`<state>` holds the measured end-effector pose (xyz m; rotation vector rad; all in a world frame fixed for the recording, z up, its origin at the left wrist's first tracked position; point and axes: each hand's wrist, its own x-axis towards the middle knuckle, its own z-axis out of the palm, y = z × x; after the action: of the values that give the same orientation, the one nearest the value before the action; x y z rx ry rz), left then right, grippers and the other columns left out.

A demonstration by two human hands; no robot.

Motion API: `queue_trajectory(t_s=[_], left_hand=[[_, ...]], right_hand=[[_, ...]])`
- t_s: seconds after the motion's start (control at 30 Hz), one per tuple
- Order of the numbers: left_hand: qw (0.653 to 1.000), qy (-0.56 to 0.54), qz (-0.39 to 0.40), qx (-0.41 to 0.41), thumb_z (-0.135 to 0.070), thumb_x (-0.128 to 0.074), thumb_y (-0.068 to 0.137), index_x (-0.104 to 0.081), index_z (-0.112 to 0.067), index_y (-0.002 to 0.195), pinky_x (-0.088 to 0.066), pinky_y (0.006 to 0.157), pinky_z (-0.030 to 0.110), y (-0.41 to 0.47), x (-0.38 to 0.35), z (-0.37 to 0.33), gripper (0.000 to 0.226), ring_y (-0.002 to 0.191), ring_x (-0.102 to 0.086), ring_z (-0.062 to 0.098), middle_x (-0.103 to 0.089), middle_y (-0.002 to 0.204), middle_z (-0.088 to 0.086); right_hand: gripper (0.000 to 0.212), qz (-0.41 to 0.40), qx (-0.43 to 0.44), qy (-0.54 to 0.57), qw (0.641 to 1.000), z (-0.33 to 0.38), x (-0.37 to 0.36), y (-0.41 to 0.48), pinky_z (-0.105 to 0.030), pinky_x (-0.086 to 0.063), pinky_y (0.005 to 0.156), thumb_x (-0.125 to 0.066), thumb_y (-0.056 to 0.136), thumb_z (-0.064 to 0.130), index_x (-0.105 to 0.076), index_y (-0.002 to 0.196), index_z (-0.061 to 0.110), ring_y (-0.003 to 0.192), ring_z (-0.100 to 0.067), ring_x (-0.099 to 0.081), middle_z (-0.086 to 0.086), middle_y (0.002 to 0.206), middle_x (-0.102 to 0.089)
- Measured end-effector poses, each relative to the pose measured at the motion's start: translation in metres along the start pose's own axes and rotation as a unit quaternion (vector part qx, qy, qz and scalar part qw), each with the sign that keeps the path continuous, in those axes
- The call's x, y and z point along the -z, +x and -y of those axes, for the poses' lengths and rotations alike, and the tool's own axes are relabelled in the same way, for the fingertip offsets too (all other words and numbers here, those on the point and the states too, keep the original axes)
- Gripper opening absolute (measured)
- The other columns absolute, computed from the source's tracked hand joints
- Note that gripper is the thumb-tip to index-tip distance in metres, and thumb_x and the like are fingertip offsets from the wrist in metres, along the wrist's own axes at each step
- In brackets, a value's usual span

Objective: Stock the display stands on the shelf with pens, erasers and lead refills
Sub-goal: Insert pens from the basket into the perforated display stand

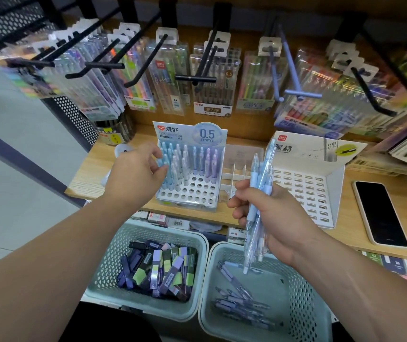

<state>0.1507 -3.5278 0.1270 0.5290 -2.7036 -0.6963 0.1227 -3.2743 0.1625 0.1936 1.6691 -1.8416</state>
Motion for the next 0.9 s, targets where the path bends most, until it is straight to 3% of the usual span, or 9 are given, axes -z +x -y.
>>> queue_trajectory(t_s=[0.1, 0.17, 0.23, 0.33, 0.43, 0.5, 0.7, 0.8, 0.9], left_hand=[[0.994, -0.109, 0.004, 0.028, -0.029, -0.073, 0.089, -0.058, -0.017, 0.082, -0.044, 0.061, 0.028, -0.011, 0.008, -0.030, 0.020, 0.058, -0.056, 0.008, -0.063, 0.063, -0.003], [0.971, -0.200, 0.124, 0.044, -0.035, -0.069, 0.092, -0.065, -0.020, 0.079, -0.051, 0.058, 0.031, -0.025, 0.011, -0.058, 0.019, 0.058, -0.062, 0.015, -0.068, 0.068, 0.001], [0.912, -0.296, 0.273, 0.078, -0.032, -0.064, 0.095, -0.071, -0.016, 0.087, -0.051, 0.057, 0.032, -0.041, 0.008, -0.078, 0.019, 0.061, -0.066, 0.017, -0.073, 0.077, 0.004], [0.844, -0.375, 0.365, 0.119, -0.029, -0.068, 0.092, -0.071, -0.007, 0.091, -0.052, 0.060, 0.036, -0.059, -0.003, -0.091, 0.022, 0.065, -0.067, 0.023, -0.070, 0.074, 0.003], [0.823, -0.410, 0.373, 0.128, -0.022, -0.073, 0.090, -0.069, -0.009, 0.082, -0.054, 0.062, 0.036, -0.070, -0.009, -0.097, 0.015, 0.056, -0.063, 0.015, -0.064, 0.062, -0.001], [0.825, -0.416, 0.355, 0.141, -0.015, -0.073, 0.090, -0.070, -0.004, 0.087, -0.054, 0.059, 0.034, -0.071, -0.012, -0.098, 0.012, 0.054, -0.061, 0.015, -0.066, 0.062, 0.001], [0.840, -0.403, 0.329, 0.156, -0.007, -0.073, 0.088, -0.069, 0.000, 0.093, -0.053, 0.052, 0.029, -0.066, -0.011, -0.091, 0.009, 0.056, -0.064, 0.020, -0.070, 0.071, 0.014], [0.845, -0.416, 0.298, 0.157, -0.008, -0.069, 0.092, -0.071, -0.002, 0.091, -0.053, 0.058, 0.031, -0.060, -0.009, -0.085, 0.006, 0.060, -0.061, 0.022, -0.066, 0.071, 0.012], [0.834, -0.446, 0.282, 0.160, -0.006, -0.066, 0.093, -0.070, 0.002, 0.090, -0.053, 0.054, 0.029, -0.055, -0.004, -0.081, 0.009, 0.060, -0.061, 0.025, -0.063, 0.070, 0.012]], right_hand=[[0.016, 0.017, -0.006, 0.065, 0.998, 0.003, -0.003, -0.001, -0.029, -0.052, 0.059, -0.058, 0.094, -0.001, -0.064, 0.106, 0.007, 0.064, -0.019, -0.067, -0.015, 0.082, -0.073], [0.016, 0.015, 0.001, 0.113, 0.993, 0.007, -0.005, -0.001, -0.029, -0.057, 0.062, -0.056, 0.094, -0.003, -0.063, 0.104, 0.007, 0.069, -0.021, -0.072, -0.016, 0.083, -0.074], [0.016, 0.010, 0.012, 0.146, 0.989, 0.009, -0.008, -0.001, -0.033, -0.062, 0.072, -0.054, 0.095, -0.003, -0.061, 0.105, 0.008, 0.078, -0.024, -0.075, -0.017, 0.087, -0.076], [0.015, 0.002, 0.025, 0.188, 0.982, 0.010, -0.012, -0.002, -0.038, -0.063, 0.076, -0.054, 0.096, -0.002, -0.060, 0.105, 0.008, 0.088, -0.028, -0.076, -0.019, 0.092, -0.076], [0.011, -0.024, 0.021, 0.213, 0.976, 0.010, -0.011, -0.002, -0.036, -0.063, 0.075, -0.055, 0.097, 0.001, -0.061, 0.101, 0.010, 0.088, -0.028, -0.076, -0.018, 0.092, -0.076], [0.009, -0.036, 0.020, 0.213, 0.976, 0.010, -0.009, -0.001, -0.033, -0.063, 0.070, -0.056, 0.098, 0.004, -0.061, 0.098, 0.011, 0.086, -0.026, -0.077, -0.017, 0.090, -0.076], [0.008, -0.081, 0.026, 0.094, 0.992, 0.005, -0.006, 0.003, -0.041, -0.060, 0.071, -0.065, 0.097, 0.018, -0.065, 0.090, 0.014, 0.077, -0.020, -0.072, -0.009, 0.083, -0.074], [0.015, -0.096, 0.030, 0.094, 0.990, 0.004, -0.003, 0.006, -0.034, -0.055, 0.067, -0.068, 0.094, 0.029, -0.064, 0.093, 0.015, 0.076, -0.019, -0.071, -0.009, 0.084, -0.073], [0.024, -0.126, 0.022, 0.122, 0.984, 0.006, -0.003, 0.007, -0.031, -0.050, 0.060, -0.068, 0.093, 0.037, -0.064, 0.092, 0.013, 0.073, -0.016, -0.073, -0.009, 0.084, -0.074]])
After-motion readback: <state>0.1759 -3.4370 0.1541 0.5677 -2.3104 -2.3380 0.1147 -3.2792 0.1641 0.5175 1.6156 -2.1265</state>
